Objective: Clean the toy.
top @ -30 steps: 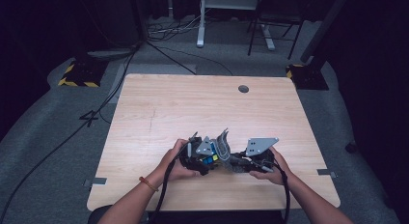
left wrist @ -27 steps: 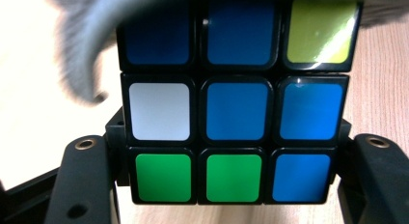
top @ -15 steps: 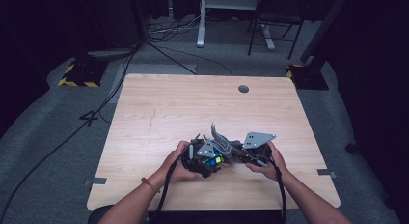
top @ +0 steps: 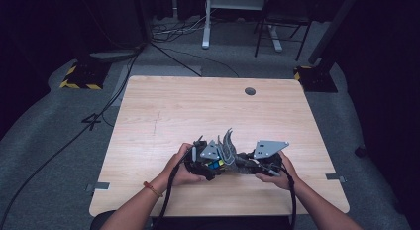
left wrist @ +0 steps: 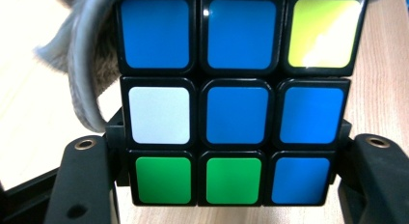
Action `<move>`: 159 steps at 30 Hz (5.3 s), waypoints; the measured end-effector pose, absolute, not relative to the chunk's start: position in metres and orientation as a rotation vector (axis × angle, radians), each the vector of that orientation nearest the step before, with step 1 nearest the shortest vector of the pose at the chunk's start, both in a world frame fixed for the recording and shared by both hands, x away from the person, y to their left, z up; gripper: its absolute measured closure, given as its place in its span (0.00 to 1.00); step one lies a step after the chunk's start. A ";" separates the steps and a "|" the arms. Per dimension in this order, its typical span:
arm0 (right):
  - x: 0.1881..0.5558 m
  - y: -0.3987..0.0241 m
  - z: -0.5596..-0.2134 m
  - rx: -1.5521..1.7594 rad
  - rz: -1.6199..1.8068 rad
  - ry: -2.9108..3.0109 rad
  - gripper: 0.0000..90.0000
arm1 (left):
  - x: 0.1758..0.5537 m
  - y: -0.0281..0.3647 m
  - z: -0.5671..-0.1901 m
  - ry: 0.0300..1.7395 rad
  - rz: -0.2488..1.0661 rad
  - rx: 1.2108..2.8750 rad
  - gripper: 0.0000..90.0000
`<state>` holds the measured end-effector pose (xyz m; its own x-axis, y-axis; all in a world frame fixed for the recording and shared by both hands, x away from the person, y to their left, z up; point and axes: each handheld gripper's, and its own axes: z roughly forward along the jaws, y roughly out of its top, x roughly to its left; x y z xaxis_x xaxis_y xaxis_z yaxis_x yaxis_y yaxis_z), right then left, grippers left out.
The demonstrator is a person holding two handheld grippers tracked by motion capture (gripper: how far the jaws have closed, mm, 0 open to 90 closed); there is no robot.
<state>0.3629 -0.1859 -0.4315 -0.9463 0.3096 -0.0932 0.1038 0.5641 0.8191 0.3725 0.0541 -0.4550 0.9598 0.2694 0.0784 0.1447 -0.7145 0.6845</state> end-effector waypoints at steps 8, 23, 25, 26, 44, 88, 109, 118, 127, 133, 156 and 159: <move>0.357 -0.173 -0.424 0.294 1.283 2.495 0.87 | 0.366 0.044 -0.459 0.237 0.233 2.409 0.37; 0.382 -0.196 -0.449 0.476 1.259 2.615 0.87 | 0.364 0.054 -0.447 0.247 0.237 2.306 0.37; 0.382 -0.195 -0.449 0.485 1.332 2.640 0.87 | 0.365 0.053 -0.449 0.248 0.227 2.303 0.37; 0.382 -0.195 -0.450 0.487 1.355 2.646 0.87 | 0.365 0.052 -0.450 0.256 0.223 2.306 0.37; 0.374 -0.187 -0.447 0.422 1.386 2.658 0.87 | 0.368 0.056 -0.443 0.262 0.236 2.267 0.37; 0.359 -0.189 -0.436 0.332 1.390 2.679 0.86 | 0.372 0.057 -0.448 0.286 0.191 2.310 0.35; 0.364 -0.187 -0.440 0.361 1.362 2.618 0.87 | 0.372 0.057 -0.445 0.299 0.159 2.253 0.36; 0.361 -0.188 -0.437 0.344 1.431 2.588 0.87 | 0.373 0.051 -0.450 0.304 0.188 2.360 0.33; 0.358 -0.185 -0.436 0.337 1.448 2.583 0.88 | 0.369 0.046 -0.456 0.268 0.201 2.387 0.37; 0.367 -0.189 -0.441 0.414 1.355 2.571 0.88 | 0.369 0.052 -0.446 0.261 0.207 2.321 0.37; 0.377 -0.186 -0.447 0.520 1.357 2.555 0.87 | 0.359 0.044 -0.442 0.184 0.204 2.329 0.37; 0.379 -0.187 -0.452 0.534 1.318 2.598 0.87 | 0.361 0.051 -0.437 0.200 0.203 2.282 0.37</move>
<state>0.3790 -0.1873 -0.4525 -0.9193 0.3936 0.0020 0.2341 0.5426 0.8067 0.3605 0.0512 -0.4366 0.9744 0.2096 0.0815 0.0776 -0.6534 0.7531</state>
